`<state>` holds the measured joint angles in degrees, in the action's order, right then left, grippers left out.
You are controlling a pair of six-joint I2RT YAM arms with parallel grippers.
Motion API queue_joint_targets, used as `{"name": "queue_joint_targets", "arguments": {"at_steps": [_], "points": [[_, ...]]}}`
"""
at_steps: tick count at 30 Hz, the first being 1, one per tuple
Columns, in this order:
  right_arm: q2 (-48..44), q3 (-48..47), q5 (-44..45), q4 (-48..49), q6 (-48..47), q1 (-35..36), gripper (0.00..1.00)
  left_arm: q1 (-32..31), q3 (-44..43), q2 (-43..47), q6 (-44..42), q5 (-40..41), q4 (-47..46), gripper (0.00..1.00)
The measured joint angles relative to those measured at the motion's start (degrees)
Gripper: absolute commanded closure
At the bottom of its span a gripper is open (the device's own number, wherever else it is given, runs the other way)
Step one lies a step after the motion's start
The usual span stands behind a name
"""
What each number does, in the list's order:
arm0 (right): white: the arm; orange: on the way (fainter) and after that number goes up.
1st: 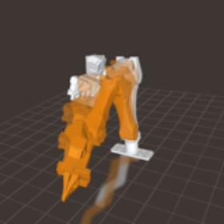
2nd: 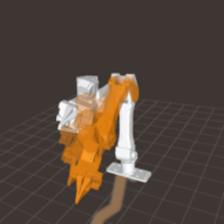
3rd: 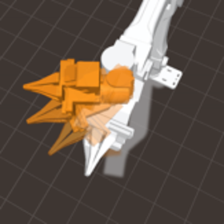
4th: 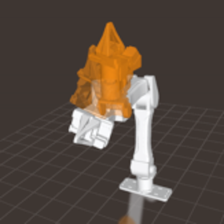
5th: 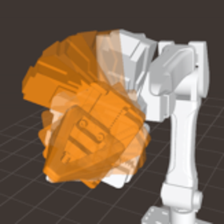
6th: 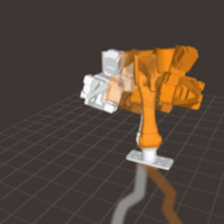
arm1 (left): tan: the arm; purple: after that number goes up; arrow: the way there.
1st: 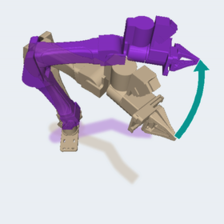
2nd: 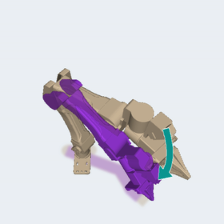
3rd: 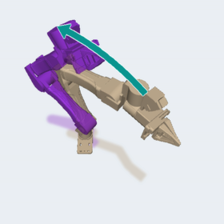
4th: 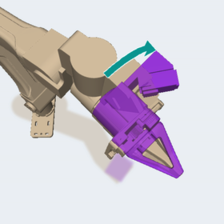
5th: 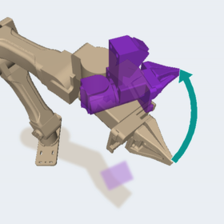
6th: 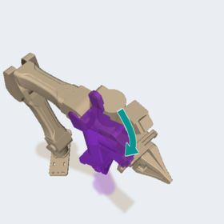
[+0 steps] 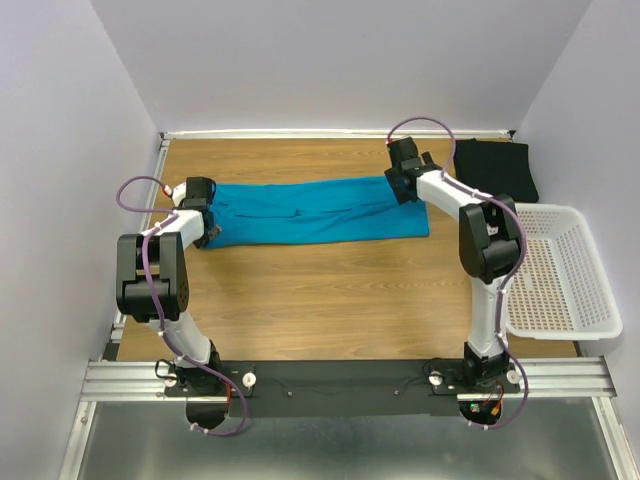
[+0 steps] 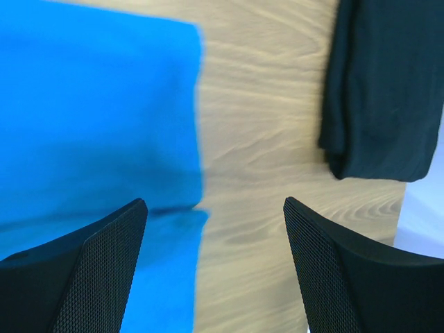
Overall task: Fold and stack the t-shirts
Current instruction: Fold the tshirt
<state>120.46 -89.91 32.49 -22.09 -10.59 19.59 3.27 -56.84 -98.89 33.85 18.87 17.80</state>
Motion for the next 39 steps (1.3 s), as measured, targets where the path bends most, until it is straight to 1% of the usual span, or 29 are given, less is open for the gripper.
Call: {"name": "queue_joint_targets", "arguments": {"at_steps": [2, 5, 6, 8, 9, 10, 12, 14, 16, 18, 21, 26, 30, 33, 39], "points": [[0.79, -0.81, -0.04, 0.15, 0.39, -2.03, 0.15, 0.00, 0.00, 0.00, 0.02, 0.00, 0.00, 0.64], [0.39, -0.79, -1.49, -0.02, 1.95, -4.48, 0.20, 0.00, 0.00, 0.00, 0.02, 0.00, 0.00, 0.64], [-0.11, -0.63, -2.32, -0.02, 2.54, -5.05, 0.28, 0.00, 0.00, 0.00, 0.02, 0.00, 0.02, 0.64], [-2.54, 0.87, -5.18, 0.15, 4.81, -5.62, 0.39, 0.00, 0.00, 0.00, 0.02, 0.00, 0.02, 0.64], [-4.39, 2.21, -7.41, 0.17, 6.51, -5.60, 0.51, 0.00, 0.00, 0.00, 0.02, 0.00, 0.02, 0.64], [-6.56, 3.85, -10.10, 0.07, 8.11, -5.42, 0.56, 0.00, 0.00, 0.00, 0.02, 0.00, 0.02, 0.64], [-11.06, 7.21, -14.95, 0.33, 12.17, -5.27, 0.63, -0.02, 0.00, 0.00, 0.02, 0.00, 0.04, 0.64], [-15.06, 10.29, -20.50, 0.68, 16.00, -5.05, 0.65, 0.00, 0.00, 0.00, 0.04, 0.00, 0.04, 0.64], [-16.94, 12.48, -23.65, 1.60, 18.45, -4.94, 0.66, 0.00, 0.00, 0.00, 0.04, 0.02, 0.04, 0.64], [-17.64, 15.43, -27.23, 3.06, 21.20, -4.98, 0.69, 0.00, 0.00, 0.00, 0.07, 0.00, 0.04, 0.64], [-16.90, 20.44, -30.53, 3.56, 23.80, -5.73, 0.69, 0.00, 0.00, 0.00, 0.11, 0.02, 0.07, 0.63], [-15.69, 26.01, -32.96, 4.57, 27.12, -8.35, 0.69, 0.00, 0.02, 0.02, 0.61, 0.04, 0.07, 0.62], [-16.46, 27.74, -33.59, 6.82, 29.49, -9.51, 0.69, 0.13, 0.04, 0.11, 1.53, 0.24, 0.33, 0.61], [-18.73, 31.34, -33.44, 9.01, 31.85, -9.70, 0.69, 0.98, 0.04, 0.13, 2.47, 0.22, 0.50, 0.61], [-24.24, 37.68, -33.35, 8.79, 36.46, -10.62, 0.68, 4.46, -0.04, 0.22, 4.28, -0.22, 1.01, 0.60]]}}
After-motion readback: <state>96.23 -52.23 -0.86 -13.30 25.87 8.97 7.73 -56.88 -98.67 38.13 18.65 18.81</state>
